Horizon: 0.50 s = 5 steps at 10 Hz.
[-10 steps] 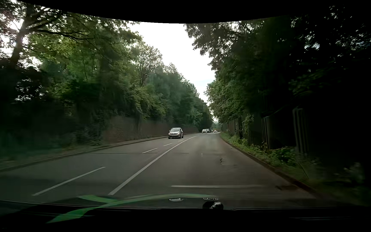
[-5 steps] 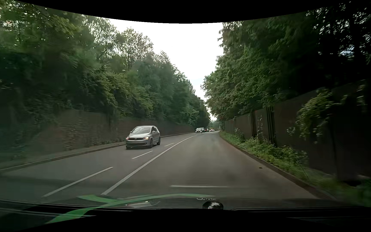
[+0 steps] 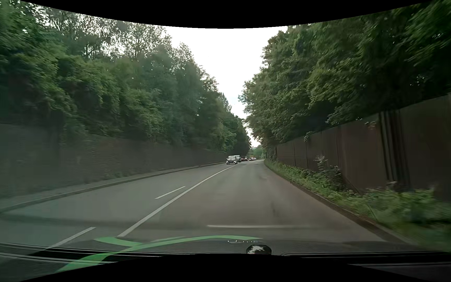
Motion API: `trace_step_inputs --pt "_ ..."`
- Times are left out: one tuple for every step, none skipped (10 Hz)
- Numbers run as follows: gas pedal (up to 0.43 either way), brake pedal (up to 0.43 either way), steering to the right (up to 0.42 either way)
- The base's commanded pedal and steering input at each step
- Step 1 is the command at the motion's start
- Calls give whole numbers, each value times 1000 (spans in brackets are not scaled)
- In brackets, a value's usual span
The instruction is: Follow the waypoints while adhering to traffic rules and regulations
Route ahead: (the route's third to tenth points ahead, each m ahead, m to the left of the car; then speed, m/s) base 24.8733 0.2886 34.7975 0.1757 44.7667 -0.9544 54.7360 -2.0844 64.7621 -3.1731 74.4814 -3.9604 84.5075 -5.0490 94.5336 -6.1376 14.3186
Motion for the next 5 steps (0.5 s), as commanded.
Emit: trace_step_inputs --pt "197 0 14" --pt "197 0 14" --pt "197 0 14" --pt "197 0 14" --pt "197 0 13"
